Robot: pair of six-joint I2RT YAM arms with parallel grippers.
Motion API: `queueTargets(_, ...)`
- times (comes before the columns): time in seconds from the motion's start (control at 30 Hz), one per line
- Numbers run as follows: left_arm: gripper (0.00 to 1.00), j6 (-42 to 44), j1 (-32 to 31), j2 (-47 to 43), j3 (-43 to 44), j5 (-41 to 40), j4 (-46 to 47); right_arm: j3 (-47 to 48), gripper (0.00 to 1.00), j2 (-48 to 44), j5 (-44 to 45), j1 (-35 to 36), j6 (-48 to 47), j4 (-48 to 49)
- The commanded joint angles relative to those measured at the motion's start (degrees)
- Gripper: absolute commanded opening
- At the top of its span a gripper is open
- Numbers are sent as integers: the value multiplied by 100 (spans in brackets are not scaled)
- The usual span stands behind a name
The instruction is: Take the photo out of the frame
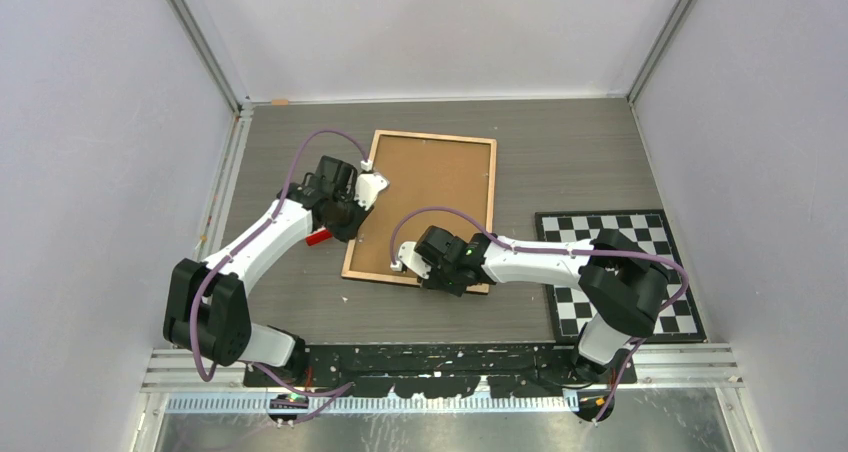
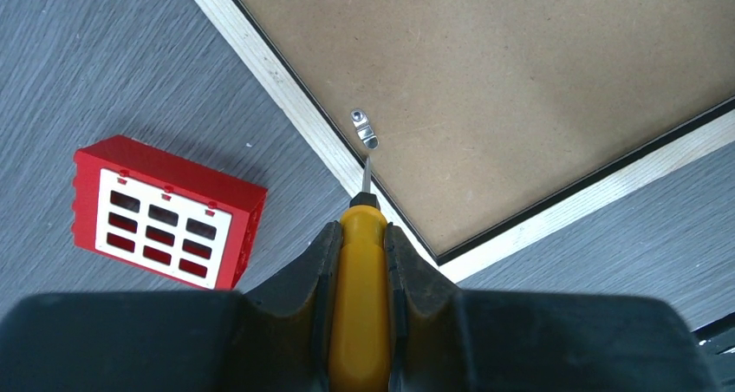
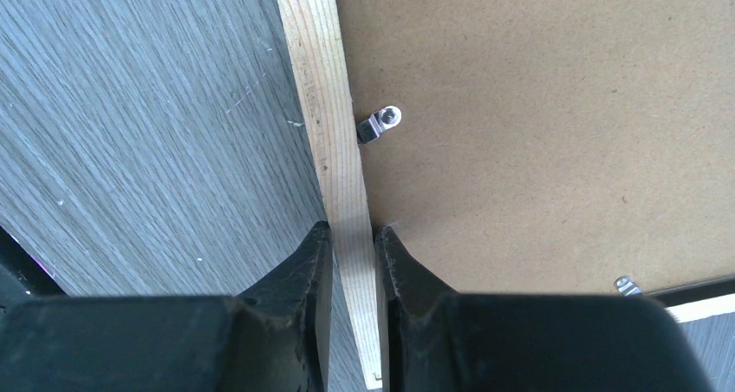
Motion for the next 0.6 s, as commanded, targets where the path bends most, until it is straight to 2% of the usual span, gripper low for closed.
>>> queueTargets(0.0,0,-122,-18,-44,-8,-136,329,-53,1,236,576,-106,258,110)
queueTargets(0.37,0,-202,-224,148,24,-214,536,-4,1,298,581,-111,272,103)
queueTargets(0.57,0,-183,-352,132,-7,146,344,15,1,308,589,-105,269,125)
